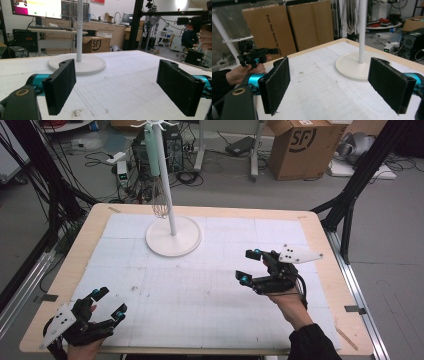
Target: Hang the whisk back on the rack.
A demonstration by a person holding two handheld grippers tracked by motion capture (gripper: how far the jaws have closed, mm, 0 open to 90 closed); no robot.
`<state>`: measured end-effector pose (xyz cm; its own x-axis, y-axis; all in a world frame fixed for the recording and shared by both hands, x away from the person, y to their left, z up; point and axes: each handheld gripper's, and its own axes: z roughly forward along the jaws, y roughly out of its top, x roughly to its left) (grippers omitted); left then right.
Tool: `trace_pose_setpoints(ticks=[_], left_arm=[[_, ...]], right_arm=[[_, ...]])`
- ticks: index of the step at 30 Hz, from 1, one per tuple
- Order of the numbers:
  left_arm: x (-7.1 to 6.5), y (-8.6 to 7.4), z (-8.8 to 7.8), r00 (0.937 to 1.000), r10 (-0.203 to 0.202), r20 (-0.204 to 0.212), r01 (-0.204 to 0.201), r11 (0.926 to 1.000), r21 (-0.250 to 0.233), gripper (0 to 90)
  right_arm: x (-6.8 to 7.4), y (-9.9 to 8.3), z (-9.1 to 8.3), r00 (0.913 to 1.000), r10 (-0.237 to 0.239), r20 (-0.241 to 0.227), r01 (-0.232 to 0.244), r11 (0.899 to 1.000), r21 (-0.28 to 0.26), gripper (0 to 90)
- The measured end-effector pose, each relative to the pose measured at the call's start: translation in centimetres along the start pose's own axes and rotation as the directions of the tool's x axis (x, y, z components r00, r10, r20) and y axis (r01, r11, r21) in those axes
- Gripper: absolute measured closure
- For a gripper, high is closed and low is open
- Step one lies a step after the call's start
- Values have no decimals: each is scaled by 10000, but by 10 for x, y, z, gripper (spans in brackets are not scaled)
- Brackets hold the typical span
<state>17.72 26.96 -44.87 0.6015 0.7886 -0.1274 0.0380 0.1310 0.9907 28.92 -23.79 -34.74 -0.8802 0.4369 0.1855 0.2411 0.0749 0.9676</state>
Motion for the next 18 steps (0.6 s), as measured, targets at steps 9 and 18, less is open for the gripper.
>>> trace_pose_setpoints(ticks=[9, 18], left_arm=[[-2, 0, 1, 9999, -94, 123, 95, 9999, -49, 165], [-3, 0, 1, 9998, -40, 209, 40, 10000, 21, 165]], right_arm=[[10, -32, -18, 9987, -192, 469, 201, 9996, -180, 214], [13, -62, -23, 9942, 175, 1061, -157, 9997, -185, 151]])
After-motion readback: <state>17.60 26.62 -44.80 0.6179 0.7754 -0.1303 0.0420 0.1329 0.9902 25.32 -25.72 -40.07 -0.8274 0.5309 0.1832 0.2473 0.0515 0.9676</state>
